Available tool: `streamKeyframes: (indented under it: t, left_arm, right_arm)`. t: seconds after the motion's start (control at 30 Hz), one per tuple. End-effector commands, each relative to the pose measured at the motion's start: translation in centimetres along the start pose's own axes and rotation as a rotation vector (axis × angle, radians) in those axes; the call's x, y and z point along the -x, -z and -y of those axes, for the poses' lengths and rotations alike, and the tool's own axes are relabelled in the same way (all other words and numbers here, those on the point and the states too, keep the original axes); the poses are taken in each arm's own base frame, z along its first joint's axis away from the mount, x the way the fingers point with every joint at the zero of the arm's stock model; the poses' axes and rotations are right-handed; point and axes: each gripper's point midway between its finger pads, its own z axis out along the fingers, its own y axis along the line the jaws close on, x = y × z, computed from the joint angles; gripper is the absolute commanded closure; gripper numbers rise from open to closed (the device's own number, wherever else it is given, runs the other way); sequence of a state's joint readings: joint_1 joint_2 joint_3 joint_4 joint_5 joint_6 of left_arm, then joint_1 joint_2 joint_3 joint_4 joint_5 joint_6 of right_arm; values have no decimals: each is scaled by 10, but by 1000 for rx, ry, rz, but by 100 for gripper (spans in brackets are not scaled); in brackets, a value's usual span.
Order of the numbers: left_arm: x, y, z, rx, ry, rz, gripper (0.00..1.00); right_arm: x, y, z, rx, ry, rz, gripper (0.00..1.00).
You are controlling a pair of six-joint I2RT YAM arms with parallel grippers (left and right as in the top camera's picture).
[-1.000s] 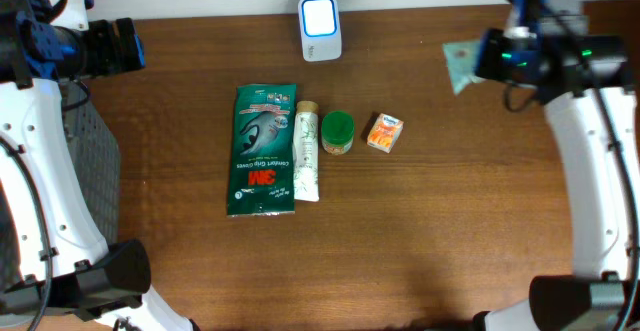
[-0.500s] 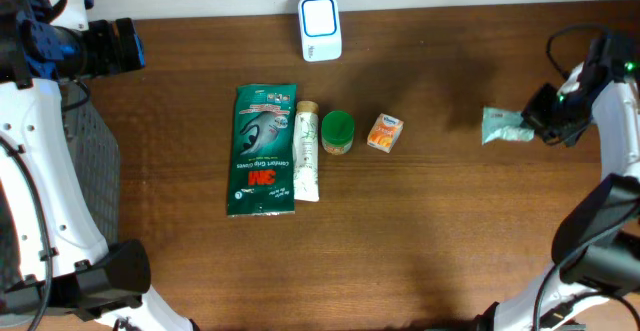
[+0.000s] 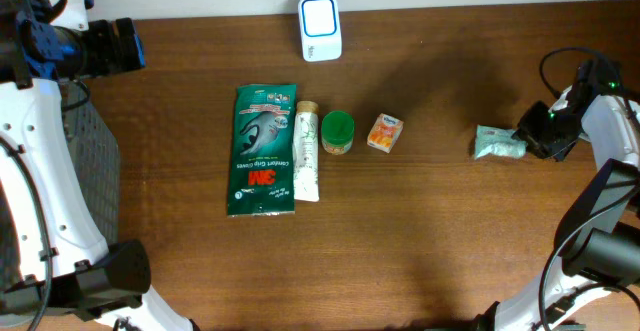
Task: Scan the item barcode
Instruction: 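Carry the green bag right and drop it on the table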
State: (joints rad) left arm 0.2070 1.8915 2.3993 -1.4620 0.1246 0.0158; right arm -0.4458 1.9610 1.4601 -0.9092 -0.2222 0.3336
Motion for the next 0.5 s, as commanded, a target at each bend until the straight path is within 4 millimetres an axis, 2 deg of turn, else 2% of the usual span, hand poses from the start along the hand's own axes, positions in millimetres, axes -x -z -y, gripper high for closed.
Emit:
streamKeyframes:
  t: [0.0, 0.03, 0.17, 0.27, 0.37, 0.47]
  left_arm:
    - [1, 1, 2, -11, -10, 7, 1]
    - [1, 1, 2, -11, -10, 7, 1]
    - [1, 1, 2, -11, -10, 7, 1]
    - [1, 1, 2, -11, -10, 7, 1]
    - [1, 1, 2, -11, -10, 7, 1]
    - [1, 1, 2, -11, -10, 7, 1]
  right_arm:
    - [-1, 5, 4, -12, -10, -4, 51]
    - [-1, 10, 2, -11, -8, -4, 46]
    - [3, 50, -12, 1, 7, 16, 43]
    - [-4, 80, -40, 45, 90, 19, 42]
    - [-20, 95, -70, 64, 172, 21, 42]
    - [-43, 92, -99, 74, 260, -7, 42]
